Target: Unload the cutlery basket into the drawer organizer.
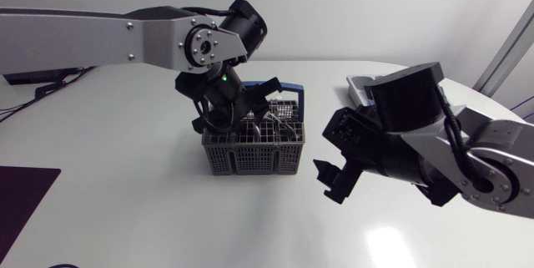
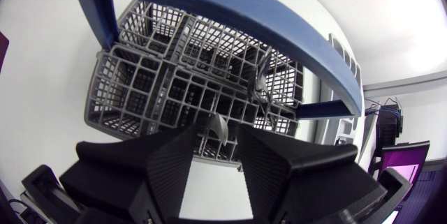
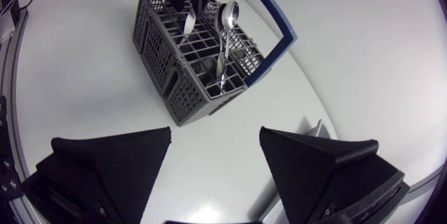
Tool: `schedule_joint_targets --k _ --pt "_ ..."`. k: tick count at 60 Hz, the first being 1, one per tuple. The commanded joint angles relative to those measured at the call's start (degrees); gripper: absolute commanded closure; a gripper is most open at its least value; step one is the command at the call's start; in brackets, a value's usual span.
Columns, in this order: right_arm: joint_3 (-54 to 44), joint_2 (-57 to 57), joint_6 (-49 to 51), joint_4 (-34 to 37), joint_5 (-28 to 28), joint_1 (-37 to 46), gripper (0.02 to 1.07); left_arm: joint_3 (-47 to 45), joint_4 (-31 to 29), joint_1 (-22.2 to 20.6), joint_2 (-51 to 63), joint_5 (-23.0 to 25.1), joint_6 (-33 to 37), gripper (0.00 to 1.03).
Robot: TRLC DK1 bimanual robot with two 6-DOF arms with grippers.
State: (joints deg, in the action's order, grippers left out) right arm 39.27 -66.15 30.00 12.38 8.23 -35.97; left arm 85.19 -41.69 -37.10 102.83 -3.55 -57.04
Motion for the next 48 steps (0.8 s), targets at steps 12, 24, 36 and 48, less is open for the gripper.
schedule_joint_targets --k 12,24,36,48 --pt "-2.0 -1.09 -0.91 -0.96 0.65 -0.51 0.16 1.82 0.12 -0.34 2.64 -0.58 -1.15 0.75" --pt "-2.53 -1.17 -0.91 -1.31 0.65 -0.51 0.16 1.82 0.91 -0.87 2.82 -0.58 -1.24 0.8" --pt "-3.32 -1.09 -0.73 -1.84 0.65 -0.51 0.16 1.74 1.7 -1.39 3.08 -0.49 -1.68 0.81" --pt "-3.85 -0.82 -0.56 -1.92 0.65 -0.51 0.16 0.86 4.25 -1.48 3.17 -1.28 -1.68 0.87"
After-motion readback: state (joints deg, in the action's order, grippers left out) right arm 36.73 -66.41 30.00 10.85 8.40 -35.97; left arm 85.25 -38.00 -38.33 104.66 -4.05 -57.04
